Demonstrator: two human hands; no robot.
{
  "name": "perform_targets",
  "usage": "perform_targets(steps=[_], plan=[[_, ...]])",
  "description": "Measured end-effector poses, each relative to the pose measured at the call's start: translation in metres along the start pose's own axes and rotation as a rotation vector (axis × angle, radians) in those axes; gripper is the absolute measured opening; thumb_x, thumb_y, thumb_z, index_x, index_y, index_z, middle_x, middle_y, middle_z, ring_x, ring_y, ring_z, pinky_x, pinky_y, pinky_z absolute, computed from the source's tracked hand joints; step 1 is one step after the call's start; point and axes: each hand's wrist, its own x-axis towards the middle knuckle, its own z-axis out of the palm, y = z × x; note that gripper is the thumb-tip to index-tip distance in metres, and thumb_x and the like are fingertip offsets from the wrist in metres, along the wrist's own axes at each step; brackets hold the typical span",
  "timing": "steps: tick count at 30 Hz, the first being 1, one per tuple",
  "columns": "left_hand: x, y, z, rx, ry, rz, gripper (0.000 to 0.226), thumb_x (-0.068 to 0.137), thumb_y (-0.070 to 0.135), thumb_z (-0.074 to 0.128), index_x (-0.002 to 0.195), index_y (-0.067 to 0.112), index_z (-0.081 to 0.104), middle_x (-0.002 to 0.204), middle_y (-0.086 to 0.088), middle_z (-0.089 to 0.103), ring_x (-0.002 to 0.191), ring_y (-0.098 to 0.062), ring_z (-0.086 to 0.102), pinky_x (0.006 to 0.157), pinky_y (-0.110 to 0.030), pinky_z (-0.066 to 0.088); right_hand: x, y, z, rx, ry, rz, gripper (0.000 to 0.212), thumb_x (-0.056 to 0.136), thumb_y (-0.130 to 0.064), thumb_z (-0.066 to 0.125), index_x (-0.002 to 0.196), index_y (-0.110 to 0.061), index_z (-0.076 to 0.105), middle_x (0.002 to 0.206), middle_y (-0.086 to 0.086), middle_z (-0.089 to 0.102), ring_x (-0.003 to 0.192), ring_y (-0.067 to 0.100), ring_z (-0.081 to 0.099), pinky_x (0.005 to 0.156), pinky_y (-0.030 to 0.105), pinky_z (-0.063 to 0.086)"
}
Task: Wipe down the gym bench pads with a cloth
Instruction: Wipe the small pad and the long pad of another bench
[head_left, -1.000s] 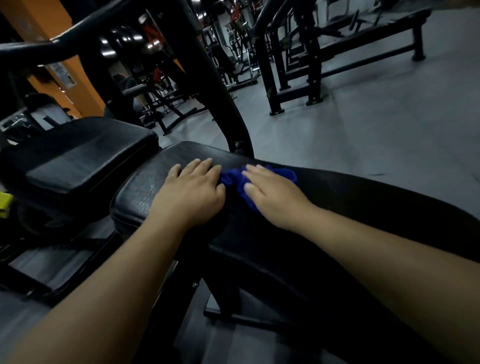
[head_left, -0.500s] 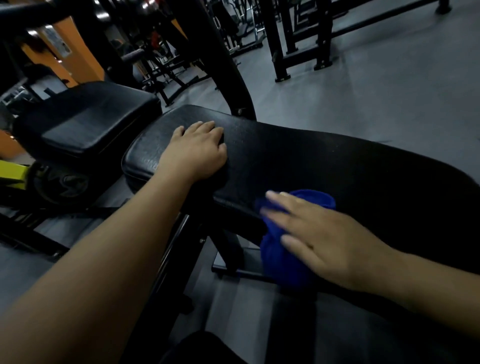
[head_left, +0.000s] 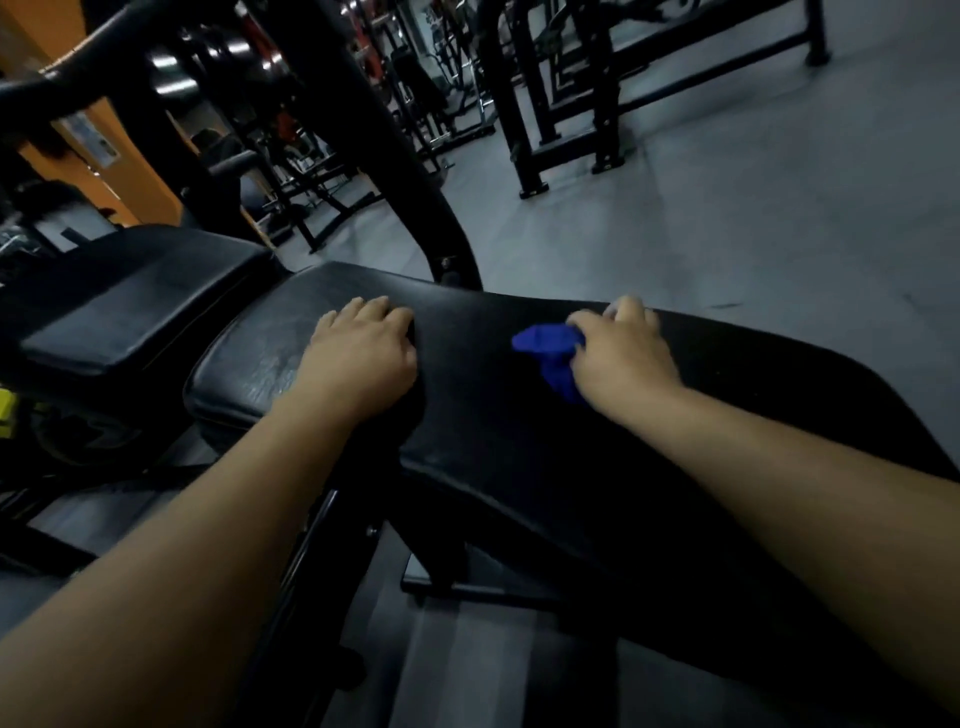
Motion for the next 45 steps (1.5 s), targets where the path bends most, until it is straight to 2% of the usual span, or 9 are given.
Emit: perform_targets(steps=[2,7,14,19,25,31,36,42,45], plan=[[0.000,0.027,0.005,-0.005,-0.075,-0.032,0.052,0.101,0.041,0.028,0.147,0.022,0.038,0.160,-0.010,0.029,0.148,-0.032,0.022,0.118,-0.056,0.019,0.009,-0.029,0.007,-0.007,0.017,0.094,0.034,0.098,-0.023,0.042,0.126,-0.016,0.058,0.134,0.019,0.045,0.124,0.039,0.043,0.101,0.042,0.039],[-0.007,0.058,0.013,-0.002,-0.169,0.030,0.060,0.102,0.043,0.025,0.159,0.030,0.013,0.168,0.000,0.001,0.154,-0.025,-0.002,0.120,-0.060,0.000,-0.050,-0.020,0.020,0.115,-0.099,-0.334,0.048,0.104,-0.044,0.035,0.150,-0.031,0.038,0.164,0.003,0.022,0.151,0.023,0.017,0.122,0.038,0.012],[-0.001,0.067,0.016,0.013,-0.146,0.053,0.060,0.102,0.049,0.021,0.158,0.029,0.014,0.168,-0.002,0.002,0.154,-0.028,-0.001,0.120,-0.060,0.001,0.045,0.003,0.022,-0.077,-0.082,-0.058,0.053,0.103,-0.048,0.028,0.153,-0.031,0.031,0.165,0.006,0.018,0.150,0.029,0.016,0.121,0.043,0.011],[0.000,0.067,0.017,0.013,-0.145,0.070,0.060,0.101,0.046,0.022,0.159,0.028,0.012,0.168,0.000,0.001,0.154,-0.024,-0.001,0.122,-0.056,0.002,-0.019,0.034,0.004,0.046,-0.217,-0.489,0.051,0.105,-0.040,0.037,0.155,-0.032,0.028,0.164,-0.012,0.010,0.151,0.009,0.006,0.120,0.024,0.000],[-0.004,0.072,0.010,-0.025,-0.113,0.142,0.057,0.105,0.038,0.026,0.159,0.022,0.016,0.168,0.002,0.005,0.154,-0.017,0.002,0.124,-0.042,0.005,0.034,0.023,0.014,-0.071,-0.133,-0.154,0.054,0.103,-0.048,0.030,0.155,-0.034,0.026,0.166,0.000,0.014,0.152,0.024,0.012,0.123,0.041,0.009],[-0.014,0.066,0.001,-0.156,-0.096,0.338,0.049,0.104,0.026,0.040,0.153,0.025,0.037,0.163,0.011,0.025,0.150,-0.006,0.017,0.115,-0.018,0.012,-0.088,0.066,-0.020,0.049,-0.337,-0.626,0.066,0.088,-0.063,0.016,0.152,-0.047,0.025,0.160,-0.027,0.002,0.148,-0.005,-0.004,0.121,0.020,-0.003],[-0.035,0.075,-0.001,-0.299,-0.103,0.379,0.052,0.105,0.030,0.042,0.155,0.025,0.032,0.161,0.011,0.030,0.147,-0.004,0.024,0.110,-0.010,0.013,-0.036,0.047,-0.006,-0.055,-0.195,-0.314,0.065,0.101,-0.049,0.036,0.158,-0.031,0.011,0.166,-0.008,0.009,0.153,0.013,0.006,0.123,0.030,0.005],[-0.039,0.110,-0.012,-0.642,0.088,0.242,0.055,0.102,0.045,0.042,0.153,0.028,0.033,0.155,0.012,0.039,0.139,-0.003,0.036,0.113,-0.023,0.029,-0.023,0.011,-0.009,1.242,-0.303,0.048,0.070,0.103,-0.017,0.045,0.158,-0.036,0.007,0.157,-0.003,0.036,0.137,0.015,0.044,0.111,0.033,0.038],[-0.039,0.141,0.004,-0.425,-0.017,0.341,0.053,0.095,0.037,0.034,0.148,0.030,0.036,0.135,0.006,0.058,0.122,-0.016,0.054,0.101,-0.039,0.044,-0.024,0.021,-0.003,0.798,-0.155,-0.050,0.063,0.100,-0.008,0.040,0.157,-0.025,0.020,0.155,0.003,0.038,0.137,0.015,0.043,0.118,0.036,0.031]])
